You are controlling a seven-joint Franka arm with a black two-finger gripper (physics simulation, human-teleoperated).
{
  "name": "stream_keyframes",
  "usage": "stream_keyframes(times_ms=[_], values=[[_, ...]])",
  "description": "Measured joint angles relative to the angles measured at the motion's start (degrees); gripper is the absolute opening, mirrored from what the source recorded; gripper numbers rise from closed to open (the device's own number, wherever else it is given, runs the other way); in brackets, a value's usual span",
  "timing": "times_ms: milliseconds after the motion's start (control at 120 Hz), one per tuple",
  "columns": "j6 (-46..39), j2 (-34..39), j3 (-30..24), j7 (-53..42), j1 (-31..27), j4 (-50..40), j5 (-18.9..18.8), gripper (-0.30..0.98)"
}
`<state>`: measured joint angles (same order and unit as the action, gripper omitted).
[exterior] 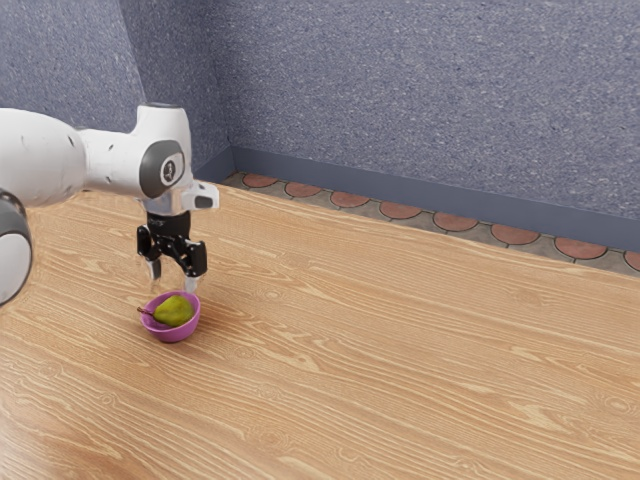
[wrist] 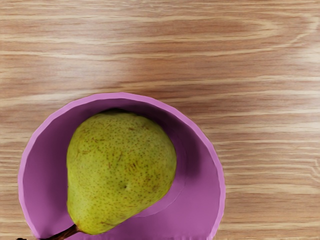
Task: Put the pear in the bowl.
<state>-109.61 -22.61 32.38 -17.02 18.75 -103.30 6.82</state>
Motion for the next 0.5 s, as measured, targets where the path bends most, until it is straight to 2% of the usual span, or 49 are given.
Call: stream_keyframes(times_ms=[100,192,317,500], values=[[2.3,11.3,-4.5,0.6,0.7,0.9,-3.9,0.65],[8.7,18.9,-8.3,1.7,1.4,8.2,-6.5,0.66],[18.4,21.0,-13.6,3.0,1.7,19.6,-7.5,0.67],[27.3,21.0,-12.0,5.2,9.3,25.9,-9.7,0.68]])
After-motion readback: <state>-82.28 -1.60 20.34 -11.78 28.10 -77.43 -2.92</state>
